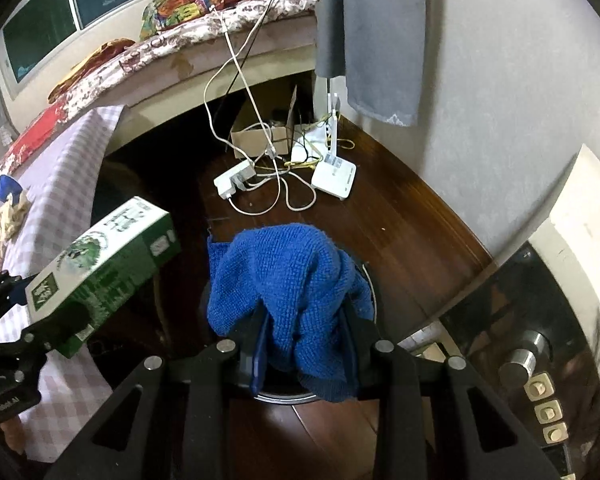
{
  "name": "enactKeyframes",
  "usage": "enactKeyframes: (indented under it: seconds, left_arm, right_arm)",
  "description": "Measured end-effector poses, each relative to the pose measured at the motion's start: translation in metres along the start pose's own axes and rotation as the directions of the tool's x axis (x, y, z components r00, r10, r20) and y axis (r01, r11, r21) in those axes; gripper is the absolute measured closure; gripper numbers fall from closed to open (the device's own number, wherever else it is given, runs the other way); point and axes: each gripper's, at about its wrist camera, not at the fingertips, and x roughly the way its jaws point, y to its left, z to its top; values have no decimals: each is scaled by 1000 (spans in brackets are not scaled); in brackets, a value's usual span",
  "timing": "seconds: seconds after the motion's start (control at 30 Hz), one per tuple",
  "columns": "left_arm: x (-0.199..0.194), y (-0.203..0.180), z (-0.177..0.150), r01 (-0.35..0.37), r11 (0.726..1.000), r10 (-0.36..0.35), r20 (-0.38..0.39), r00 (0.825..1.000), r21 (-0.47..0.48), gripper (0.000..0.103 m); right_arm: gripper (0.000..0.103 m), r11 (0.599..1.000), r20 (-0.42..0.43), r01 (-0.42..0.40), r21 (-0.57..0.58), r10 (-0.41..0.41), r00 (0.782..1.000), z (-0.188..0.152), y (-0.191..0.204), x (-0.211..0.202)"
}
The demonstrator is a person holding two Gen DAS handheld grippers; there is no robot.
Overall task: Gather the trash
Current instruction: 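Carry the milk carton and blue towel in both tools over the black trash bin, then open both tools to drop the carton and towel into the bin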
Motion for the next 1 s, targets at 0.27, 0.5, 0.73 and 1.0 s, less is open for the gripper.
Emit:
enactKeyframes:
  seconds: [0.27,0.5,0.73,1.0]
  left_arm:
    - [55,-4,2,31,999,-27,-142,989,26,48]
    - [90,-5,-2,58,998,-53,-243,969,14,48]
    - [118,-14,-3,102,995,-96,-317,944,3,46]
    - [99,-7,-6,-45,999,45,-238,970,7,13]
  right_arm:
    - [70,989,-61,-6,-145,-3,998,-9,8,41]
    - [70,976,-141,-47,-213,17,990,-19,6,88]
    - [68,964,-210,-113,-241,61,976,-31,8,130]
    - [21,967,-176,-2,-254,-44,983,-29,-10,123]
